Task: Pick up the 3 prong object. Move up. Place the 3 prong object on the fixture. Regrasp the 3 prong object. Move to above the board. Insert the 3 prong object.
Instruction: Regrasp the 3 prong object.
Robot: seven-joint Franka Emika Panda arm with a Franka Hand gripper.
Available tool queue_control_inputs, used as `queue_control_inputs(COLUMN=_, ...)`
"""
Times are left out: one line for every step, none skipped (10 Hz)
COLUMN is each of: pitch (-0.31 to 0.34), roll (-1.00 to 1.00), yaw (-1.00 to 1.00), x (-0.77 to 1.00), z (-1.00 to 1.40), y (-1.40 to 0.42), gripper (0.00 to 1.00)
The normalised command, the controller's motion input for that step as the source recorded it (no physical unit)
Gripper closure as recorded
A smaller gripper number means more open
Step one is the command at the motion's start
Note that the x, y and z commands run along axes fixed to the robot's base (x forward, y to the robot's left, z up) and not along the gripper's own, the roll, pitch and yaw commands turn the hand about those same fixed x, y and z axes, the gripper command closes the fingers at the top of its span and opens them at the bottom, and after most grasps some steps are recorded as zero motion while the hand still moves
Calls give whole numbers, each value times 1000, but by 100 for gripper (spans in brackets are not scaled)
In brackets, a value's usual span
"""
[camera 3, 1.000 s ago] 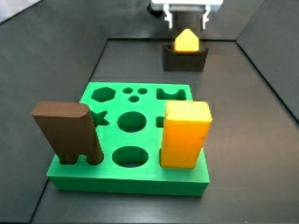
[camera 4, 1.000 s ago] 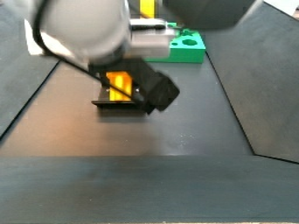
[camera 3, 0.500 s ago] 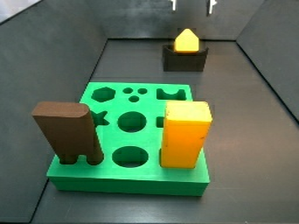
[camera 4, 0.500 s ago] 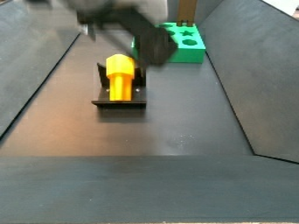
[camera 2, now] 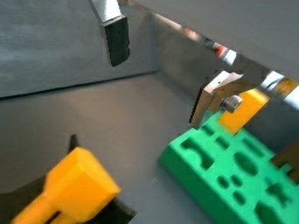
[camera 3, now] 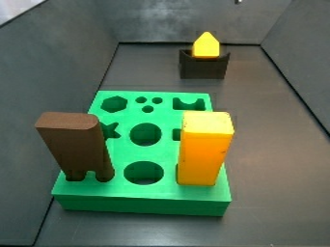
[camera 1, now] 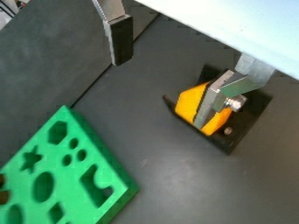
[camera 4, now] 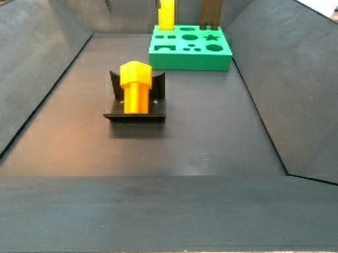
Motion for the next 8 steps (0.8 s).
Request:
queue_control_inputs(pitch=22, roll=1000, yaw=1, x=-37, z=37, y=-13, gripper=0)
queue_control_inputs(pitch=17, roll=1000, yaw=2, x=-34, z=9, y=-40, gripper=0)
queue_control_inputs(pitch=13, roll=1000, yaw=2, x=-36, z=9, y=-39, gripper=0)
queue_control_inputs(pitch=3, roll=1000, yaw=4, x=-45, z=17, y=-22, gripper=0)
queue_control_inputs(pitch=0, roll=1000, yaw=4, x=-43, z=7, y=-19, gripper=0)
queue_control_inputs(pitch=-8, roll=1000, yaw=6, x=-39, z=1, y=-24, gripper=0)
queue_control_inputs(pitch=-16, roll=1000, yaw=7, x=-33, z=10, y=-19, gripper=0)
queue_control_inputs(pitch=-19, roll=1000, yaw=8, x=-31, z=7, y=-20, gripper=0)
